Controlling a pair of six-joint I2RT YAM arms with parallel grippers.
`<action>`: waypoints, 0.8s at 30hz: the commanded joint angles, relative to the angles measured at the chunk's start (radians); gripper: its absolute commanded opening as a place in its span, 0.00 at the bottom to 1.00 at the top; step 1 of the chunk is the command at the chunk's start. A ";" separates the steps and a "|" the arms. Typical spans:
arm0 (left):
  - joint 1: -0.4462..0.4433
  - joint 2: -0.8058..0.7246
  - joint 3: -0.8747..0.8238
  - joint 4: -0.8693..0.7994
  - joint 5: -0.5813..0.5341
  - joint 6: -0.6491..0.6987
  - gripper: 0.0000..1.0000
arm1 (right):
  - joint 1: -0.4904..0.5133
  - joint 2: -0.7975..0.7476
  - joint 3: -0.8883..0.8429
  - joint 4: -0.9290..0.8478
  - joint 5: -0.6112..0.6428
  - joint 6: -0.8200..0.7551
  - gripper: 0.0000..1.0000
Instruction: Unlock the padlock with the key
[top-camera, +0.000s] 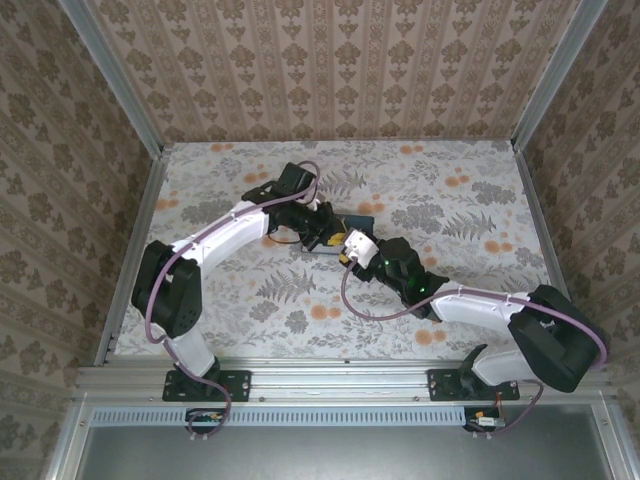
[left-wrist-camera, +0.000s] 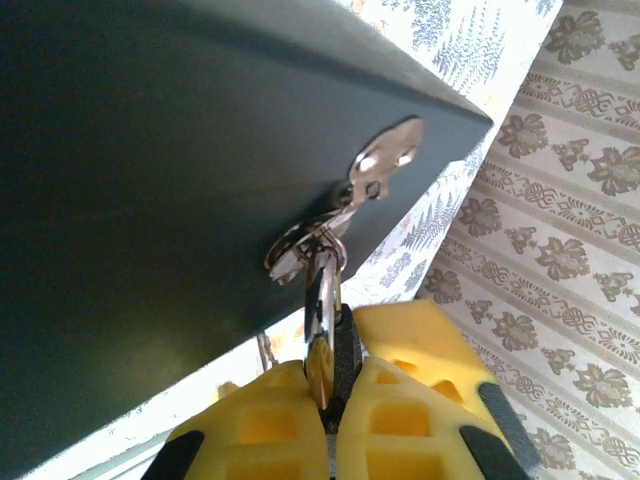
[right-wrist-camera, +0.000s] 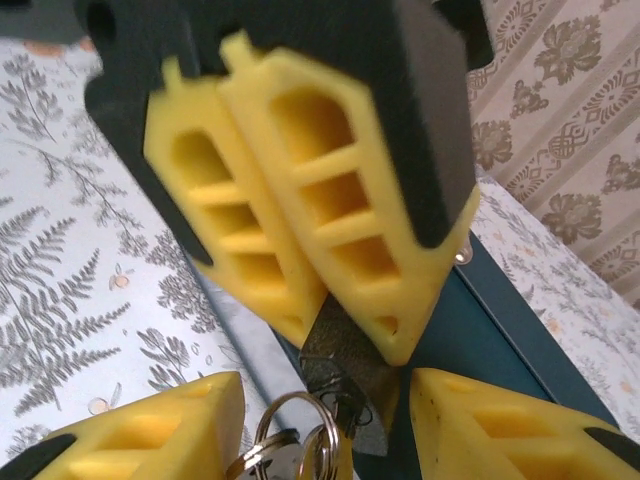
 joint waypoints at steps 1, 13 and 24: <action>-0.010 0.006 0.045 -0.025 0.020 0.048 0.00 | 0.006 0.019 0.035 0.042 0.027 -0.058 0.45; -0.006 -0.011 -0.015 0.011 0.008 0.046 0.00 | 0.008 -0.139 0.048 -0.268 -0.104 -0.044 0.63; -0.011 -0.003 -0.032 0.043 0.009 0.045 0.00 | -0.014 -0.176 0.055 -0.274 -0.088 0.111 0.50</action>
